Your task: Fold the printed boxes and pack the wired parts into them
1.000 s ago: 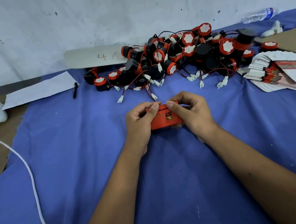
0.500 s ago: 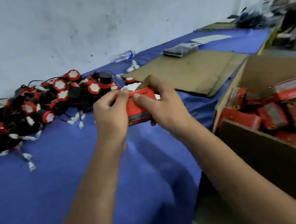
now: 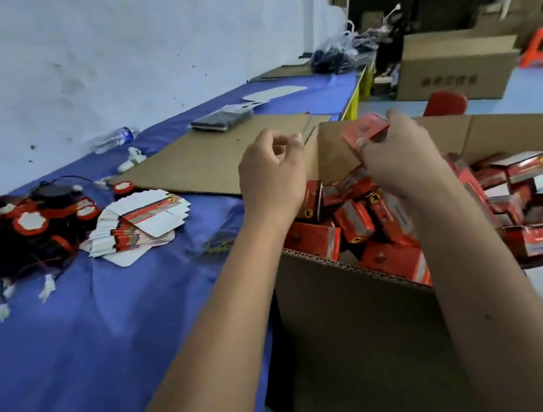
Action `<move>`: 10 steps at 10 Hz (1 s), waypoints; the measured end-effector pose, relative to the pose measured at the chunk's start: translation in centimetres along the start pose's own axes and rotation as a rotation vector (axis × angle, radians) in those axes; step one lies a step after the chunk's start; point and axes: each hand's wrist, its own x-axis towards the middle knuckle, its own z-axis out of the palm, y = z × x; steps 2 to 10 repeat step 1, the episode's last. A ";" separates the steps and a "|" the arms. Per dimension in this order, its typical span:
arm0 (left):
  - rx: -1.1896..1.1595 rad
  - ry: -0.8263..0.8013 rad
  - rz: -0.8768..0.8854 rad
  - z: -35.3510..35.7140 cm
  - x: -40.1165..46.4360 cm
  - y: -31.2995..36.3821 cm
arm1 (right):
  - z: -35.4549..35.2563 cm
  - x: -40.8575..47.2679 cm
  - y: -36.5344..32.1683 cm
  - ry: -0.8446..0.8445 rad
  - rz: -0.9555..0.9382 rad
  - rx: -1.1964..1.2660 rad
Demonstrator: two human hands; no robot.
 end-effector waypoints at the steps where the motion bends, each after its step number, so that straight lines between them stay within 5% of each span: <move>1: -0.012 0.063 -0.051 -1.9 -0.7 -1.3 | 0.4 -1.3 -1.2 0.042 0.023 -0.122; 10: -0.012 0.063 -0.051 -1.9 -0.7 -1.3 | 0.4 -1.3 -1.2 0.042 0.023 -0.122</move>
